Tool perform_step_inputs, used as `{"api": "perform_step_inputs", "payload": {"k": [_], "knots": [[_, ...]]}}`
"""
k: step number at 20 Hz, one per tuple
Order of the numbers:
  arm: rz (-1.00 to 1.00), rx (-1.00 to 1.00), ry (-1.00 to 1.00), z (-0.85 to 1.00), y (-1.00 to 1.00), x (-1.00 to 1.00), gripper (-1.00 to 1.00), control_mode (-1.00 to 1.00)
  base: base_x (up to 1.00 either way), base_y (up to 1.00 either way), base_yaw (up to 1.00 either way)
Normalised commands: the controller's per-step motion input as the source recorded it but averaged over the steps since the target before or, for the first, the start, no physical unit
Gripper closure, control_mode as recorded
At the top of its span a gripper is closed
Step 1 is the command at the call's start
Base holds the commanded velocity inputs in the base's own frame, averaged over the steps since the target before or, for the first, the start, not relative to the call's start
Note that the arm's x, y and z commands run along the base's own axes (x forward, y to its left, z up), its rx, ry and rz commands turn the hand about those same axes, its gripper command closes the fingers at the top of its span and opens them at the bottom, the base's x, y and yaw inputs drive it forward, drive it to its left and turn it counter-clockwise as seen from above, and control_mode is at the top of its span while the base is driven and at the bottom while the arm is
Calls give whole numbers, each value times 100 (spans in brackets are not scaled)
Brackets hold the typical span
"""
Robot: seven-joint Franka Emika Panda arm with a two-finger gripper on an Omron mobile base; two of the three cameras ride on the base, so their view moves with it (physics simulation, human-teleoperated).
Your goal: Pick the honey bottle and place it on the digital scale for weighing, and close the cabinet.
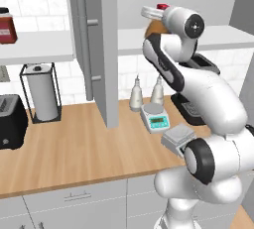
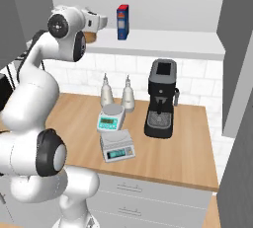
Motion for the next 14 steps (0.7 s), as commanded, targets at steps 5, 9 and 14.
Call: {"api": "perform_step_inputs", "payload": {"k": [5,9,14], "knots": [[0,6,16,58,-11,-98,100,-100,0,0,0],[14,-1,-21,-38,-20,-100,100,-100,0,0,0],[27,0,-41,-99,-65,-97,100,-100,0,0,0]]}}
